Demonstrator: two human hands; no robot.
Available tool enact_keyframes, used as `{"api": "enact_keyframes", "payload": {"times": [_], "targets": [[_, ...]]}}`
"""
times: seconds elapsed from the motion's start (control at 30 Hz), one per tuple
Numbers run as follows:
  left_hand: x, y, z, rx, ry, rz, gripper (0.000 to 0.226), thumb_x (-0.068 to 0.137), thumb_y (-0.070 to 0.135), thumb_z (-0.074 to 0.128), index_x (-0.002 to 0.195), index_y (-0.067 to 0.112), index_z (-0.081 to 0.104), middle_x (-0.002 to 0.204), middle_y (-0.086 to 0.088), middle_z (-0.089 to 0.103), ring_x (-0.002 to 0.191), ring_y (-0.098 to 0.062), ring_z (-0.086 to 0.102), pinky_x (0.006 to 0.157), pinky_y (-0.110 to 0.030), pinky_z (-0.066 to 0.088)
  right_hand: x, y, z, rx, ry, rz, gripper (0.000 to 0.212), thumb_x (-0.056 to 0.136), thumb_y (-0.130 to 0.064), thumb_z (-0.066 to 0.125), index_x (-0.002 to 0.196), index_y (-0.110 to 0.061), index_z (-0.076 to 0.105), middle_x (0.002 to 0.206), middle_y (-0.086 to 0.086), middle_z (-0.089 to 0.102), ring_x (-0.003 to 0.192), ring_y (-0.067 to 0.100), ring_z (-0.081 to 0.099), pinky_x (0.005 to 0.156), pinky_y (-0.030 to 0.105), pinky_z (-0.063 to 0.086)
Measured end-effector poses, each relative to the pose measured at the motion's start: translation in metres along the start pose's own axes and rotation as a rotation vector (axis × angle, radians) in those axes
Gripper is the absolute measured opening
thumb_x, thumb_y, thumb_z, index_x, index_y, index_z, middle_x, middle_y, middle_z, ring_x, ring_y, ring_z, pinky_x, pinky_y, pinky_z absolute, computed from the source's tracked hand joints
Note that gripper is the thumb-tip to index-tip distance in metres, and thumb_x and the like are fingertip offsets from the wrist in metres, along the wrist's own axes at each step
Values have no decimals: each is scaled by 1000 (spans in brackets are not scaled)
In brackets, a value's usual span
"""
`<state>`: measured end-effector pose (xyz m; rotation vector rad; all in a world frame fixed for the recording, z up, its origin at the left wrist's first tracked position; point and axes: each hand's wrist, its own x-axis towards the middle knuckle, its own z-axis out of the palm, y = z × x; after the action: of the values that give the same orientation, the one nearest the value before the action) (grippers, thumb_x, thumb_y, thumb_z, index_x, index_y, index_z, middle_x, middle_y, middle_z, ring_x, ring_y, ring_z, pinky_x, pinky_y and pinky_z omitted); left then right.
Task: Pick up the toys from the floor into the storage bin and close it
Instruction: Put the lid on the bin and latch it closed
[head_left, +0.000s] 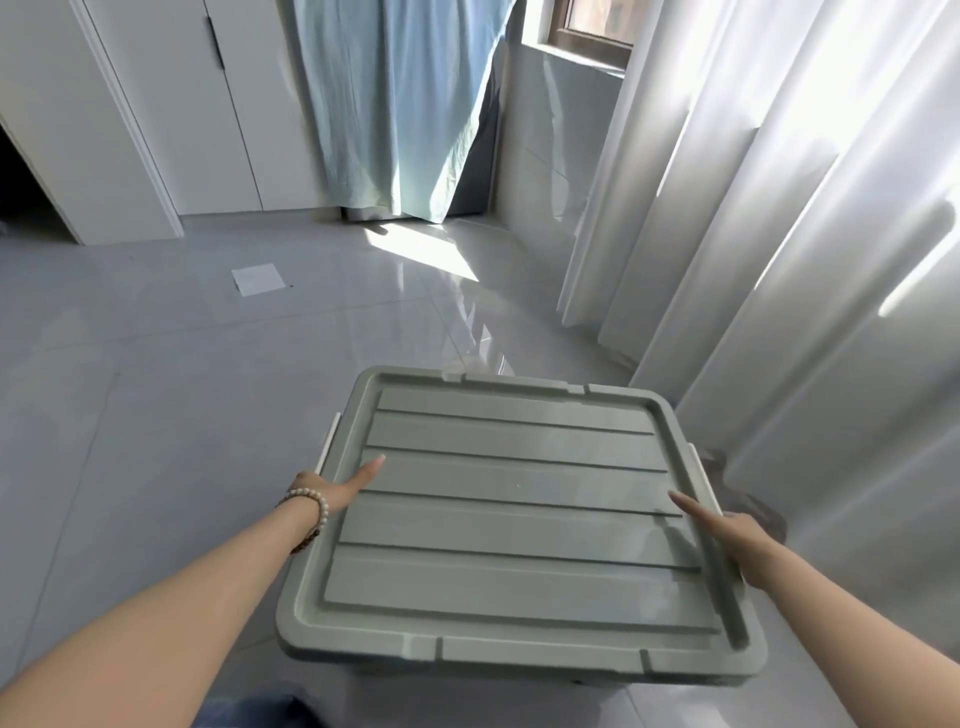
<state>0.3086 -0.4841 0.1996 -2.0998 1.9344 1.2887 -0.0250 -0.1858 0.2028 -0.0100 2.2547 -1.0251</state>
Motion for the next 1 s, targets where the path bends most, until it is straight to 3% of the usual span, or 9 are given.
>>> {"api": "enact_keyframes", "payload": {"times": [0.1,0.2,0.33,0.47,0.53,0.67,0.87,0.93,1.0], "targets": [[-2,2,8,56,99,21,127,37,91,54,122,-3,46,115,-19,59,101,-34,59,84,-41,52,0,1,-4,101,74,52,92,58,-55,80,123,5,53,121,18,57,109,37,54,99,45,43],[-11,24,9,61,119,75,119,37,92,51,109,-3,54,99,-16,63,85,-30,61,70,-34,52,-8,8,-22,163,96,69,86,55,-52,81,116,5,58,105,16,62,97,34,57,95,43,46],[-38,65,20,-5,70,157,110,53,83,57,117,-6,52,95,-14,57,83,-28,55,69,-32,44,-36,19,-75,262,198,70,73,66,-49,78,109,8,58,88,13,60,72,28,55,79,38,44],[-91,118,35,38,-40,302,115,50,87,49,116,-8,52,78,-11,56,61,-21,47,50,-28,34,-91,41,-147,331,309,84,90,48,-67,78,105,1,63,98,17,66,88,34,62,87,44,50],[-127,153,48,53,-91,405,117,53,86,48,124,-7,46,80,-11,55,67,-23,51,55,-30,39,-123,57,-188,361,383,100,93,50,-65,78,111,4,60,97,17,66,85,33,63,78,41,52],[-201,211,84,25,-185,568,117,62,81,52,140,-3,31,134,-21,47,120,-36,48,99,-42,39,-186,90,-261,465,534,103,77,68,-51,75,113,8,57,80,13,61,69,28,56,52,31,39],[-298,266,156,51,-373,733,114,67,79,49,142,-4,28,141,-22,41,126,-36,44,102,-41,35,-259,150,-340,517,749,179,89,64,-55,75,121,9,52,86,15,60,73,29,56,62,35,44],[-327,273,181,87,-413,757,110,71,77,47,141,-6,28,130,-24,49,116,-34,51,94,-40,40,-276,172,-361,527,805,218,94,61,-56,75,124,9,51,90,16,61,74,30,56,63,35,44],[-350,277,210,143,-433,785,112,68,81,43,136,-7,34,87,-16,55,77,-25,55,64,-34,43,-289,195,-379,526,832,258,99,55,-60,76,122,9,52,87,16,62,75,30,58,62,35,45]]}}
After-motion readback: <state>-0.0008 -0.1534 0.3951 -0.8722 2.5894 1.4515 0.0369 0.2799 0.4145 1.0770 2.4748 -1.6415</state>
